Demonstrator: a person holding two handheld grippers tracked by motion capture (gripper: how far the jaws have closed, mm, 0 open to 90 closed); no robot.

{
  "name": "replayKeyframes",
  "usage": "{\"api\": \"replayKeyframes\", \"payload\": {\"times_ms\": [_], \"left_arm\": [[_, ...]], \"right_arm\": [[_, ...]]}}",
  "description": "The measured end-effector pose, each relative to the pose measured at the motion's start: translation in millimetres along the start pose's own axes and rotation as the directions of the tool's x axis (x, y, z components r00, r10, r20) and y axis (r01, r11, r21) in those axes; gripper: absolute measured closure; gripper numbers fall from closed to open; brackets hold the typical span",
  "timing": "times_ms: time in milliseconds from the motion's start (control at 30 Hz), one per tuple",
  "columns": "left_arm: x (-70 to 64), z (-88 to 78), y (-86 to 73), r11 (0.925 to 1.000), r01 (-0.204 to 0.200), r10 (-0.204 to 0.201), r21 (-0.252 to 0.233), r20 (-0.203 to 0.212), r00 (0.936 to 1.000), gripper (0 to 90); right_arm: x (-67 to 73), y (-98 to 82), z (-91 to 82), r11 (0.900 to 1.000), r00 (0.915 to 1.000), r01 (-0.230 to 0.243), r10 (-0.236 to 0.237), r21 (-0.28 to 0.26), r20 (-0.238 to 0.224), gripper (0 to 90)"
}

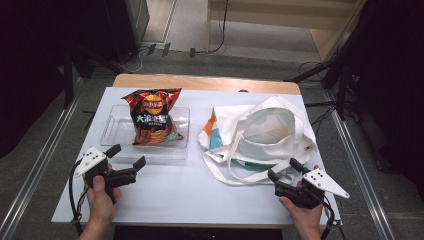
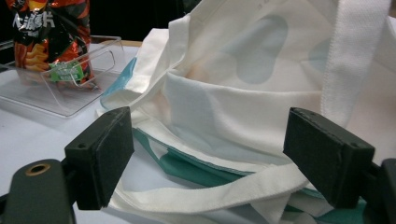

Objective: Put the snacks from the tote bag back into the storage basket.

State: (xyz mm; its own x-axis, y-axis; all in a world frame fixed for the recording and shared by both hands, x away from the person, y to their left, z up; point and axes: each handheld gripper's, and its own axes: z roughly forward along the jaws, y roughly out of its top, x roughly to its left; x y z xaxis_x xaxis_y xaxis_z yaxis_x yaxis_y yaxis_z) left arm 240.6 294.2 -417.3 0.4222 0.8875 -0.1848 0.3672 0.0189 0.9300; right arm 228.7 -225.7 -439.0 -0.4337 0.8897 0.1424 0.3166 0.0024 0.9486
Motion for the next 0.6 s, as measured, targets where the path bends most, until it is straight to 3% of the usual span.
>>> {"api": "replayKeyframes", "payload": {"times_ms": [267,600], "left_arm": [[4.6,-13.0,-8.2,0.9998,-0.02,0.02,0.002,-0.032,0.9993,0.7],[15.8,-26.5,-16.6,0.9996,-0.021,0.022,0.019,-0.056,0.9982,0.7]], "right_arm": [[-11.2,-4.6,-9.8,1.0,0.9998,-0.021,0.021,-0.007,-0.005,16.3],[-20.5,-9.4,-16.2,0.999,0.9991,-0.035,0.035,-0.005,0.025,16.4]]}}
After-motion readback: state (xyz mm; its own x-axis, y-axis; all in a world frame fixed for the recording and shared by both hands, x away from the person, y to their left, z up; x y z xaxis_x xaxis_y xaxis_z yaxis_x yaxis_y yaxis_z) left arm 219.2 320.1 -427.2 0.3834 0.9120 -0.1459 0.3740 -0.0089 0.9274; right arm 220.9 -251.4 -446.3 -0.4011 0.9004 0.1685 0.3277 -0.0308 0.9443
